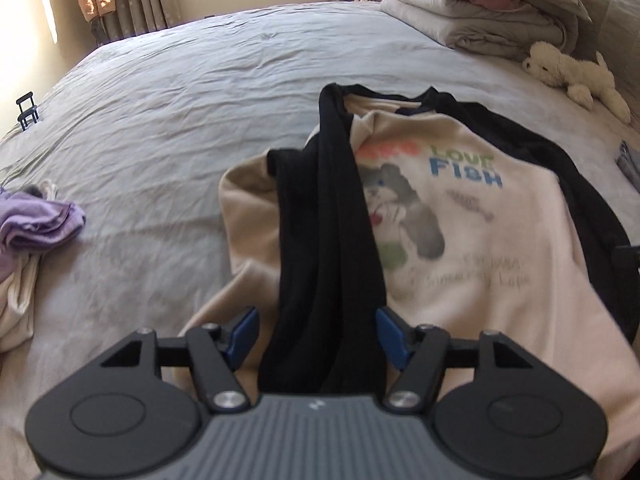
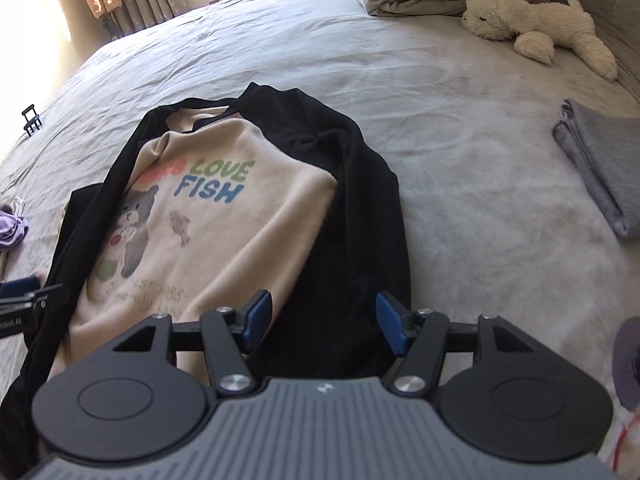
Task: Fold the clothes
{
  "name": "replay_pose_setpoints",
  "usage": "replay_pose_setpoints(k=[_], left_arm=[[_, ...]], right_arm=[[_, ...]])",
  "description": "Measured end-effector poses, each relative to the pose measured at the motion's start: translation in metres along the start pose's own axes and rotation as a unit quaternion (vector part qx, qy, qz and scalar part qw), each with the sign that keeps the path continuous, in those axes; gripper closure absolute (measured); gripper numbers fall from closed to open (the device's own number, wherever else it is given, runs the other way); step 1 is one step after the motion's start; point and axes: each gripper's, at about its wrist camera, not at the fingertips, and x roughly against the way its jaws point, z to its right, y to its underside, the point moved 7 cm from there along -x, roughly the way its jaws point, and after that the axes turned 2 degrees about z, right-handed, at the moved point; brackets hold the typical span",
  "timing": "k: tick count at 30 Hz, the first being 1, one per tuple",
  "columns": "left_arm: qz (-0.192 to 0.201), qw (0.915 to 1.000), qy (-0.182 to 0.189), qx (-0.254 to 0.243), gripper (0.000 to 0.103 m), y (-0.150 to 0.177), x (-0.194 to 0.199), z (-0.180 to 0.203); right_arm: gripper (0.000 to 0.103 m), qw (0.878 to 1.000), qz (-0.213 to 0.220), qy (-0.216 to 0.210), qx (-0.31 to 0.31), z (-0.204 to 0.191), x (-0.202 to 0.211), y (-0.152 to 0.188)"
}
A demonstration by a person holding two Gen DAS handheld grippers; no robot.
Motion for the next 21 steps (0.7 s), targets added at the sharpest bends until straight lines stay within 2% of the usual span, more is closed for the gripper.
replay_pose_setpoints(k=[7, 10, 13, 19, 21], left_arm=[[-0.003, 0.9996, 0.021, 0.02, 0.037, 0.033, 0.018, -0.012], [-0.008, 0.9989, 0.03, 0.035, 0.038, 0.047, 0.026, -0.019], [-0.01, 0.998, 0.037, 0.05, 0.043, 0.06, 0.035, -0.026], [-0.021, 0.9945, 0.061, 0.083, 0.065, 0.084, 0.045, -0.035], [-0.019, 0.9949, 0.06, 0.079, 0.084, 0.087, 0.046, -0.035]], right_arm=[[0.041, 0.999, -0.024, 0.021, -0.012, 0.006, 0.017, 0.029], [0.041, 0.999, -0.028, 0.012, -0.026, 0.006, 0.023, 0.042], [0.041, 0.998, -0.033, -0.001, -0.044, 0.003, 0.027, 0.053], [0.041, 0.994, -0.04, -0.049, -0.092, -0.007, 0.027, 0.071], [0.041, 0.99, -0.041, -0.066, -0.114, -0.011, 0.024, 0.075]])
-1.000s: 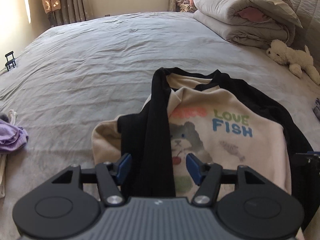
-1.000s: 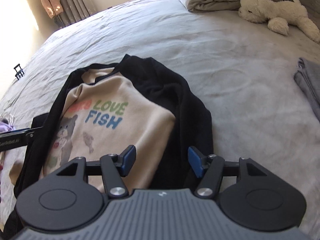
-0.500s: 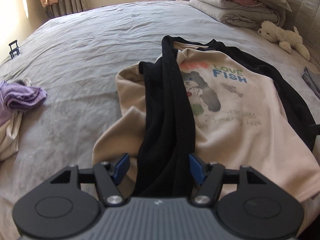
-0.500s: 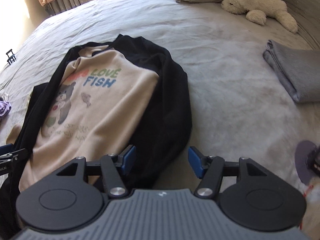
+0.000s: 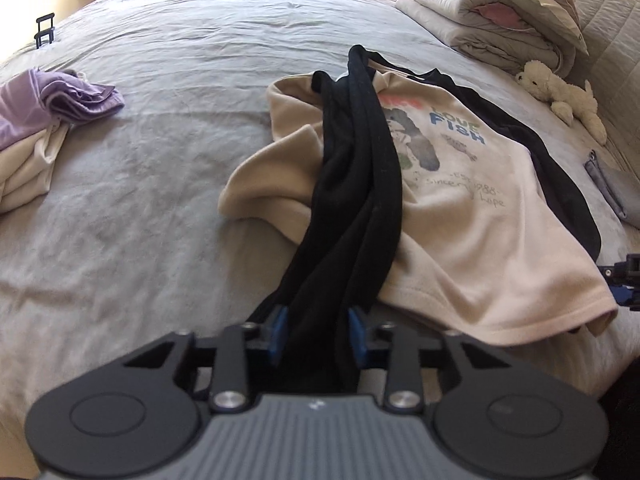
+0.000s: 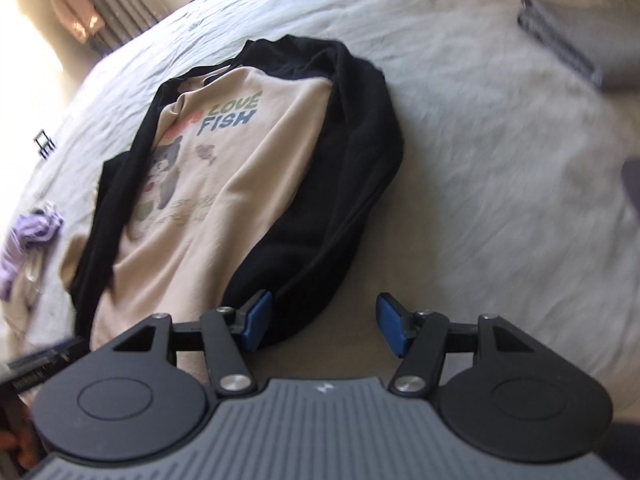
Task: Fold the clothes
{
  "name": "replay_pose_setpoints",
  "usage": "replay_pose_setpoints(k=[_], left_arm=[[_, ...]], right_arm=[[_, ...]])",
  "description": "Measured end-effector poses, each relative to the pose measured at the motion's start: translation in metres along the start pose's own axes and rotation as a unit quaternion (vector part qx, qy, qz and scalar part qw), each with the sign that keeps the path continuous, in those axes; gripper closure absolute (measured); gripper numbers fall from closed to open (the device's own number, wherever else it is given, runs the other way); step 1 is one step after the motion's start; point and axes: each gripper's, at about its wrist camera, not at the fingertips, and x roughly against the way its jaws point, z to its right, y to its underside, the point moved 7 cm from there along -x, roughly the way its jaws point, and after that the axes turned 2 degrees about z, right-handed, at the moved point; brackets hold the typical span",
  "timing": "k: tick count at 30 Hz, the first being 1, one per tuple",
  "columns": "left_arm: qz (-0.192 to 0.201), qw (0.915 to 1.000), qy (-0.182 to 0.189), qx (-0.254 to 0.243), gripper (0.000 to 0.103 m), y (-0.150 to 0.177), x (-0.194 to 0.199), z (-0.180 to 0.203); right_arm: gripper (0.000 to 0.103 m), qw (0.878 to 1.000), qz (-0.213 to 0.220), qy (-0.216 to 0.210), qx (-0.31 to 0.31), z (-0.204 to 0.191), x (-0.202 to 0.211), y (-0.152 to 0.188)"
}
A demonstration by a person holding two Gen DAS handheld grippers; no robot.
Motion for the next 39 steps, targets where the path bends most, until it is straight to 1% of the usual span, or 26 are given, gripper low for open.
replay_pose_setpoints(k=[1, 2, 3, 4, 5, 7, 9, 11, 13, 17, 19, 24, 28, 32, 35, 39], left_arm=[[0.002, 1.0, -0.002, -0.005, 0.09, 0.001, 0.001, 0.0], [0.004, 0.9999, -0.003, -0.01, 0.095, 0.001, 0.002, 0.001], [0.007, 0.9999, -0.002, -0.013, 0.096, 0.0, 0.004, 0.0], [0.012, 0.9998, -0.004, -0.014, 0.096, -0.002, 0.007, 0.0], [0.019, 0.9996, -0.009, -0.018, 0.096, -0.004, 0.01, -0.001], [0.035, 0.9988, -0.021, -0.028, 0.097, -0.012, 0.019, -0.005], [0.05, 0.9976, -0.033, -0.035, 0.097, -0.022, 0.027, -0.009], [0.067, 0.996, -0.045, -0.039, 0.097, -0.036, 0.036, -0.018], [0.082, 0.9942, -0.057, -0.04, 0.097, -0.051, 0.045, -0.027], [0.103, 0.9905, -0.083, -0.037, 0.097, -0.085, 0.053, -0.048], [0.108, 0.9885, -0.095, -0.045, 0.097, -0.104, 0.052, -0.056], [0.119, 0.9817, -0.138, -0.056, 0.097, -0.156, 0.038, -0.082], [0.124, 0.9755, -0.171, -0.06, 0.097, -0.192, 0.018, -0.103], [0.121, 0.9737, -0.19, -0.036, 0.097, -0.215, -0.01, -0.121], [0.117, 0.974, -0.194, -0.011, 0.096, -0.224, -0.033, -0.133], [0.107, 0.9788, -0.173, 0.024, 0.095, -0.224, -0.059, -0.14]], right_arm=[[0.044, 1.0, 0.002, -0.003, -0.002, -0.002, -0.002, 0.002], [0.055, 1.0, 0.005, -0.005, -0.002, -0.004, -0.004, 0.005], [0.064, 1.0, 0.008, -0.007, -0.002, -0.006, -0.006, 0.007], [0.082, 1.0, 0.01, -0.006, -0.001, -0.006, -0.007, 0.008], [0.088, 1.0, 0.012, -0.003, 0.001, -0.006, -0.007, 0.008], [0.094, 1.0, 0.02, 0.006, 0.007, -0.006, -0.003, 0.006], [0.095, 0.999, 0.036, 0.022, 0.018, -0.005, 0.006, 0.0], [0.095, 0.995, 0.061, 0.059, 0.051, -0.005, 0.018, -0.01], [0.095, 0.988, 0.085, 0.096, 0.084, -0.005, 0.031, -0.021], [0.096, 0.973, 0.121, 0.15, 0.125, 0.001, 0.052, -0.049], [0.096, 0.967, 0.13, 0.169, 0.139, 0.007, 0.059, -0.062], [0.096, 0.957, 0.136, 0.2, 0.159, 0.016, 0.061, -0.09], [0.096, 0.955, 0.129, 0.212, 0.162, 0.019, 0.054, -0.105], [0.096, 0.955, 0.119, 0.217, 0.166, 0.018, 0.038, -0.111], [0.096, 0.954, 0.108, 0.221, 0.169, 0.02, 0.024, -0.114], [0.095, 0.956, 0.098, 0.224, 0.164, 0.024, 0.007, -0.117]])
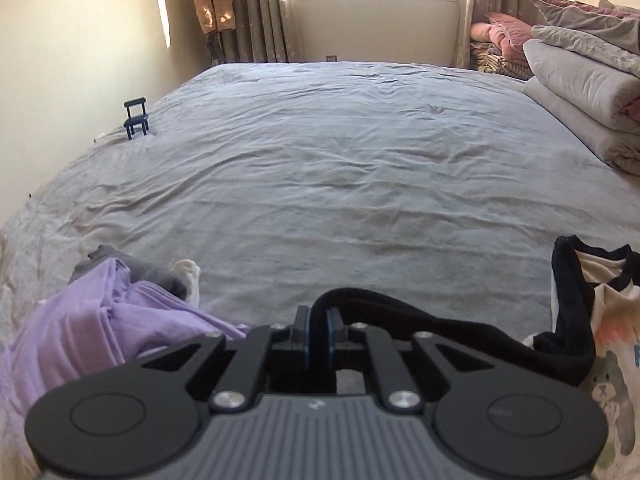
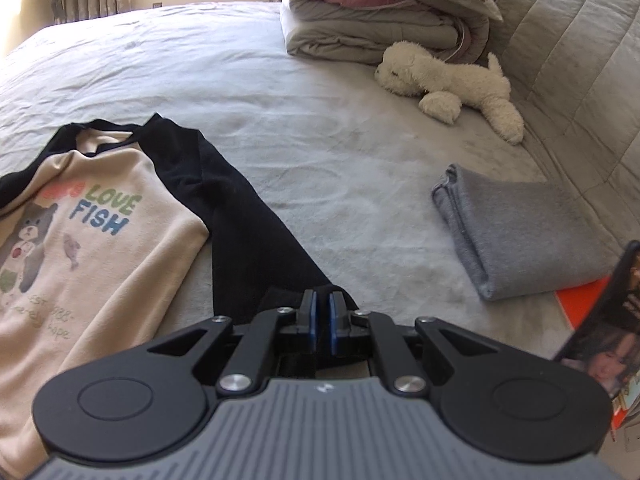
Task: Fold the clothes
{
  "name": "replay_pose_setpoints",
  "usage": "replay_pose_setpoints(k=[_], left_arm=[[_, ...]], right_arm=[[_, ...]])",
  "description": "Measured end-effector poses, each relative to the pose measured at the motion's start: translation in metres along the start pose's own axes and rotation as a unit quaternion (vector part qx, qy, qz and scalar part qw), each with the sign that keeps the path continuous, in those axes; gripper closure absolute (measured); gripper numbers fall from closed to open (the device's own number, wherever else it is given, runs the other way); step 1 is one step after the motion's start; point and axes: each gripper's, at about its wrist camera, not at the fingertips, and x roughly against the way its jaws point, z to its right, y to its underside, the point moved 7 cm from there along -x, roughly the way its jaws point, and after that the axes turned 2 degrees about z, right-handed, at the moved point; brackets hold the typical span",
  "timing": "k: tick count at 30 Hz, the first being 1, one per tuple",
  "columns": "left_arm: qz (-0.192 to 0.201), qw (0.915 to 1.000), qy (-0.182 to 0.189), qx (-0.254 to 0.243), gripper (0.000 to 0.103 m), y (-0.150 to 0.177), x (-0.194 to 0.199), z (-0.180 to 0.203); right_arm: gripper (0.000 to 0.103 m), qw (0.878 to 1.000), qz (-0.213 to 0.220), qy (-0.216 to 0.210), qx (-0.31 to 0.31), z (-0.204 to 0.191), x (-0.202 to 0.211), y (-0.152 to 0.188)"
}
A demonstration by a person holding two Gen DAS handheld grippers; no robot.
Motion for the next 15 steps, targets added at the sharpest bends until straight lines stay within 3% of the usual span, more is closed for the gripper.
replay_pose_setpoints(k=[4, 6, 7, 8, 10, 15], left_arm=[[-0.012, 0.9999, 0.008, 0.005, 0.088, 0.012, -0.01, 0.002], [-0.015, 0.9998, 0.009, 0.005, 0.07, 0.017, -0.011, 0.003], [-0.015, 0.9999, 0.009, 0.003, 0.063, 0.019, -0.008, 0.004], [-0.012, 0.9999, 0.012, 0.0, 0.054, 0.02, -0.004, 0.005], [-0.01, 0.9997, 0.022, -0.007, 0.053, 0.024, 0.005, 0.008], [-0.008, 0.997, 0.071, -0.029, 0.045, 0.035, 0.043, 0.019]], right_arm=[[0.088, 1.0, -0.009, 0.003, 0.003, -0.001, -0.012, 0.003], [0.086, 1.0, -0.013, 0.004, 0.005, 0.0, -0.015, 0.004], [0.078, 1.0, -0.015, 0.005, 0.006, 0.0, -0.017, 0.005], [0.063, 1.0, -0.017, 0.004, 0.007, -0.001, -0.02, 0.004], [0.055, 1.0, -0.013, 0.003, 0.008, -0.001, -0.017, 0.003], [0.055, 1.0, -0.001, -0.013, 0.012, -0.004, 0.002, 0.002]])
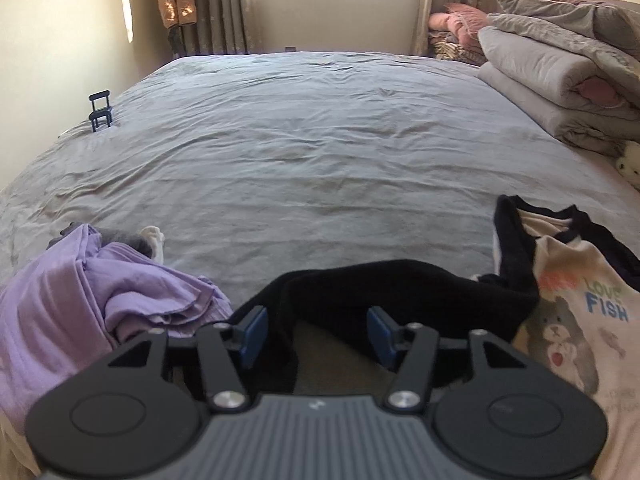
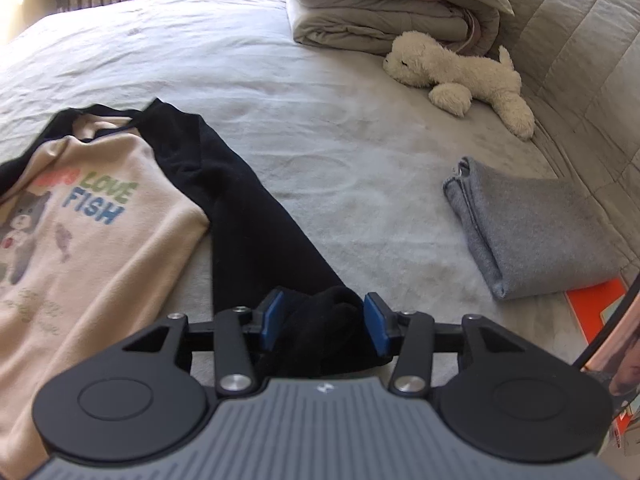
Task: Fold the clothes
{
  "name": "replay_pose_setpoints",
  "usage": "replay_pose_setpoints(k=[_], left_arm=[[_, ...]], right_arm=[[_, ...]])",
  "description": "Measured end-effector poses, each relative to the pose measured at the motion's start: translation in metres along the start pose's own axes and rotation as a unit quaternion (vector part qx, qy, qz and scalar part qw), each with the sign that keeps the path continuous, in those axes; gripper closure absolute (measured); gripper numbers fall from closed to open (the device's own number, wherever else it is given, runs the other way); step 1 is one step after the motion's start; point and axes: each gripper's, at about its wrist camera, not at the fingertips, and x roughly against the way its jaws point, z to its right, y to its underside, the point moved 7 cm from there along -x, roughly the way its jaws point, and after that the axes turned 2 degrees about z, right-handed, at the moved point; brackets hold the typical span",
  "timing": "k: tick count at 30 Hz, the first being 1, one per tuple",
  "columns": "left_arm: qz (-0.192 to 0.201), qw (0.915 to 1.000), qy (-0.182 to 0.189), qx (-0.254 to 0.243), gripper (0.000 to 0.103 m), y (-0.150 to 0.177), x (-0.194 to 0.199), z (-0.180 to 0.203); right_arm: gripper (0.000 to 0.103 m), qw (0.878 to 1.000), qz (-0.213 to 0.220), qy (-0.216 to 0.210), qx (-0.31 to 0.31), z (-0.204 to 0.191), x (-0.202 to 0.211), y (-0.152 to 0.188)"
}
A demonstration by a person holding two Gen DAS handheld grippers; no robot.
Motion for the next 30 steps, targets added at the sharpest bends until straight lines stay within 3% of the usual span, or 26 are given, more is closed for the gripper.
replay_pose_setpoints(k=[7, 13, 17, 25, 30], left_arm=[[-0.018, 0.995, 0.096, -0.022, 0.045, 0.038, 0.044, 0.02], [-0.048, 0.982, 0.182, -0.02, 0.045, 0.073, 0.056, 0.026], [-0.075, 0.9731, 0.217, -0.026, 0.047, 0.098, 0.052, 0.034], [-0.101, 0.9709, 0.214, -0.035, 0.057, 0.12, 0.031, 0.038], [-0.094, 0.9738, 0.205, -0.023, 0.071, 0.12, 0.028, 0.038]], right_arm=[[0.053, 0.999, 0.009, -0.048, -0.001, -0.018, 0.029, 0.01], [0.053, 0.996, -0.007, -0.091, -0.009, -0.035, 0.043, 0.034], [0.053, 0.992, -0.029, -0.119, -0.016, -0.048, 0.048, 0.055], [0.053, 0.982, -0.085, -0.167, -0.029, -0.069, 0.048, 0.1], [0.052, 0.978, -0.096, -0.179, -0.042, -0.076, 0.043, 0.12]])
